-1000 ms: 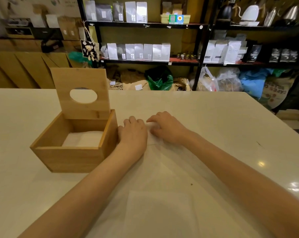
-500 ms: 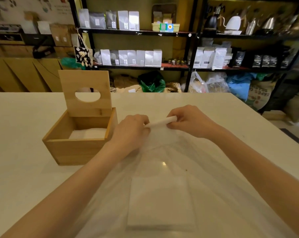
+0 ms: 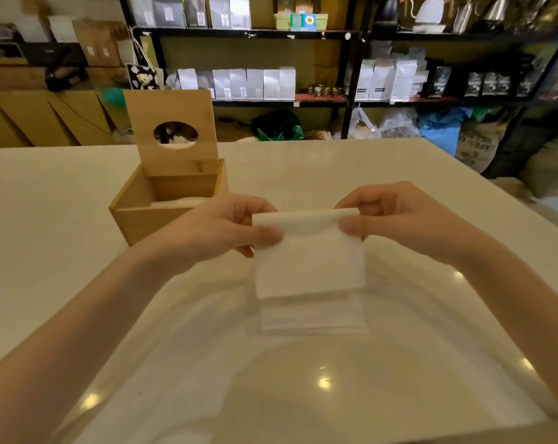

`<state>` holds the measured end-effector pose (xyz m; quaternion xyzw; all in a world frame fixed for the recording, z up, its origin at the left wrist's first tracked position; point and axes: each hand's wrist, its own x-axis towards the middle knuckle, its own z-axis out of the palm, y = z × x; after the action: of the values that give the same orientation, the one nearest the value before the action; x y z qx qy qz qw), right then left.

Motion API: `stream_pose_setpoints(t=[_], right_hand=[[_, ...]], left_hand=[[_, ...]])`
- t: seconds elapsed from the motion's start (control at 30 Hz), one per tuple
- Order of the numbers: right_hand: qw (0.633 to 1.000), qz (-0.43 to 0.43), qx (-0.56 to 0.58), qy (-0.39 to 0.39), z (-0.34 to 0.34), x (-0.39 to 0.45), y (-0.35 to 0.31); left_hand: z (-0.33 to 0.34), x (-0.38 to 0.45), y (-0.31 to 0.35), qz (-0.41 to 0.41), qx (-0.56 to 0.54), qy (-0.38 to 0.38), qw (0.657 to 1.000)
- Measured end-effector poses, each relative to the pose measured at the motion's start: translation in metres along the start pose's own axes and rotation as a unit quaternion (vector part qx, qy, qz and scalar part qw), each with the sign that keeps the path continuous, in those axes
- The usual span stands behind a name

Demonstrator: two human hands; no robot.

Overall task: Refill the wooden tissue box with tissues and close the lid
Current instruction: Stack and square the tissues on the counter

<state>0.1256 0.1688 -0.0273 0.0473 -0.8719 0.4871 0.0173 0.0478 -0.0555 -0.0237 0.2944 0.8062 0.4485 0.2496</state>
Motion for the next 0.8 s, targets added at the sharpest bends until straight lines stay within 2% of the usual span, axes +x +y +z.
stream_pose_setpoints(t=[0.4,0.5,0.63,0.73,0.8], right_hand=[[0.992,0.117,0.016,-0.042,0.019,-0.013,0.031],[0.991,0.121,-0.038,-0.039,0.023,-0.012,0.035],[0.966,0.069,-0.249,-0.005,0.027,-0.013,0.033],[0.945,0.007,-0.326,0.019,0.025,-0.018,0.036],[0.937,-0.030,-0.348,0.015,0.027,-0.022,0.039]], left_hand=[[0.025,0.004,-0.035,-0.073,-0.021,0.007,0.997],[0.027,0.006,-0.039,-0.046,0.098,0.031,0.994],[0.029,0.003,-0.037,0.012,0.310,0.087,0.947],[0.033,0.000,-0.041,0.083,0.379,0.131,0.913],[0.035,-0.001,-0.046,0.120,0.412,0.131,0.894]])
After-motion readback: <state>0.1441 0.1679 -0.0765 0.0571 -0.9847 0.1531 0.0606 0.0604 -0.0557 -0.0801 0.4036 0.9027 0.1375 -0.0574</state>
